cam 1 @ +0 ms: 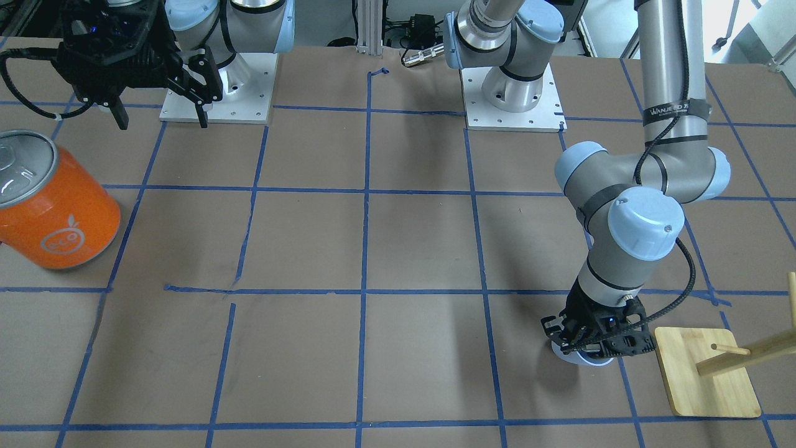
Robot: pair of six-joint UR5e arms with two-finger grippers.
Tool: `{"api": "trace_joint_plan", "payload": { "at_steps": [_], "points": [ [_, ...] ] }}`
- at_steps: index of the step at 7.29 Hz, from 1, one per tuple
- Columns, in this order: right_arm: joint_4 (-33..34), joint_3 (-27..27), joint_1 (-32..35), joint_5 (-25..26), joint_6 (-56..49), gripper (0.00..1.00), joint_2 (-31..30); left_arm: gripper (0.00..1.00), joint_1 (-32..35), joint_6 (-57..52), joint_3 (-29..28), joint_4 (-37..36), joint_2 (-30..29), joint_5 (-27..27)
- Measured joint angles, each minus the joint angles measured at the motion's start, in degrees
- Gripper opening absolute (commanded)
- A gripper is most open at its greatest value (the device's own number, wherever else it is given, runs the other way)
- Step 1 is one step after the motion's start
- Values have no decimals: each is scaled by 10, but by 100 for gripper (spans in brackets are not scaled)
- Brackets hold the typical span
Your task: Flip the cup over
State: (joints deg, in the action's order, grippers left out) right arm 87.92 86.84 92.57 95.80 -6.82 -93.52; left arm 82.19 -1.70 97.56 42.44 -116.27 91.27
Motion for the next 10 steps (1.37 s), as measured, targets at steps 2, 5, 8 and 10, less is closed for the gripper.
{"api": "trace_joint_plan", "payload": {
  "at_steps": [2,5,8,10],
  "points": [
    [3,0,1,-1,-1,100,1,100,1,2,-3,2,-1,-1],
    [0,0,1,-3,-5,100,-1,100,11,2,-22,81,37,2],
    [-9,-2,1,4,-8,100,-13,100,14,4,-86,297,127,36],
    [-10,-1,3,2,-9,100,-14,100,13,9,-96,368,184,61]
  ]
}}
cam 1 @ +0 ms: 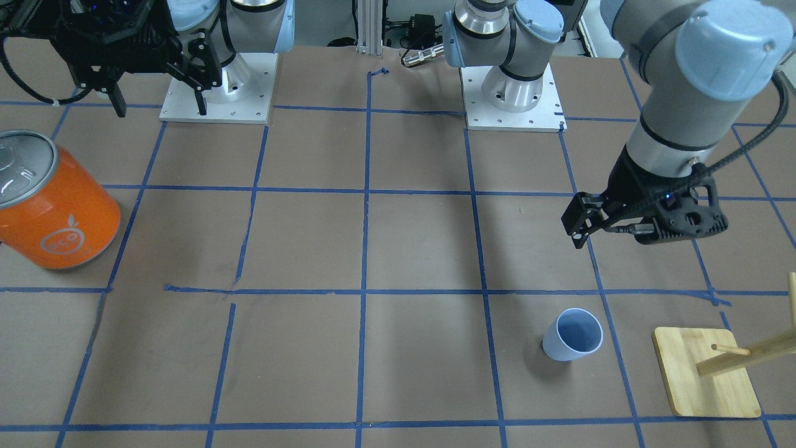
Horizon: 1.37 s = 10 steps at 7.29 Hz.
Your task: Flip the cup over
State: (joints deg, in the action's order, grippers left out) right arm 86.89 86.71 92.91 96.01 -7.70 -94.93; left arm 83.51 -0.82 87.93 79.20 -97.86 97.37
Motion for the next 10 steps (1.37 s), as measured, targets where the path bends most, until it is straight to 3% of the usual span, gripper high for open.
{"api": "trace_joint_plan", "payload": {
  "at_steps": [4,10],
  "points": [
    [-6,1,0,2,-2,100,-2,100,1,5,34,62,72,-81],
    [0,-1,-4,4,-1,100,0,100,8,12,48,119,126,-84]
  ]
}}
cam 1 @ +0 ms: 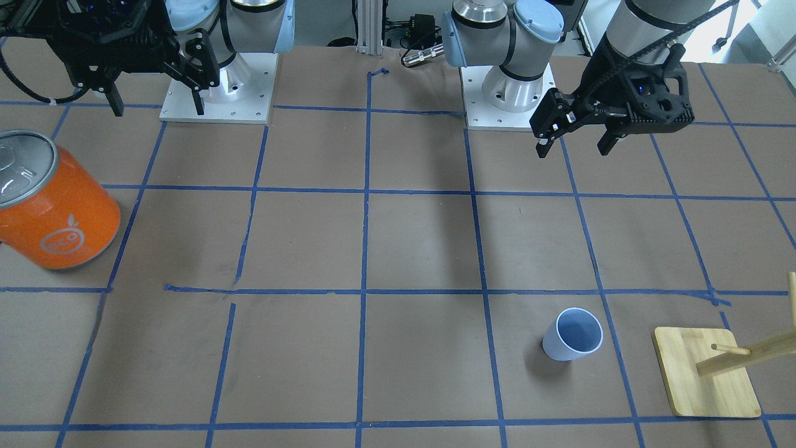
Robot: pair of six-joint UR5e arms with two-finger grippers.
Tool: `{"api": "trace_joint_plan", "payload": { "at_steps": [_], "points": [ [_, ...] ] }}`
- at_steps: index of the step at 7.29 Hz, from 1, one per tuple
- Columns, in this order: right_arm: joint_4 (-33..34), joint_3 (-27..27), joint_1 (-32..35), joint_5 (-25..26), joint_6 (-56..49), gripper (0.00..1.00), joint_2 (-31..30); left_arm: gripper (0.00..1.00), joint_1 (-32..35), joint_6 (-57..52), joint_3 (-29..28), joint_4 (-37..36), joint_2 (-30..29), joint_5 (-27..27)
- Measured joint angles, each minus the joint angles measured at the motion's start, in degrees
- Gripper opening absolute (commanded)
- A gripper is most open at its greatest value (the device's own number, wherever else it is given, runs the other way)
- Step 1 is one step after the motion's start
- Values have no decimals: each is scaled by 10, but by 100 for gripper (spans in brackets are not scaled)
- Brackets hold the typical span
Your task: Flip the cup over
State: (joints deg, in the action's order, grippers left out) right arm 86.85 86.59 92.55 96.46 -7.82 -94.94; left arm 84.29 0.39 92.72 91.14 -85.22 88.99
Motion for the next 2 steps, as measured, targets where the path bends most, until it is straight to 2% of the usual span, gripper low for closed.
{"api": "trace_joint_plan", "payload": {
  "at_steps": [2],
  "points": [
    [0,0,0,1,1,100,0,100,2,6,8,1,1,1]
  ]
}}
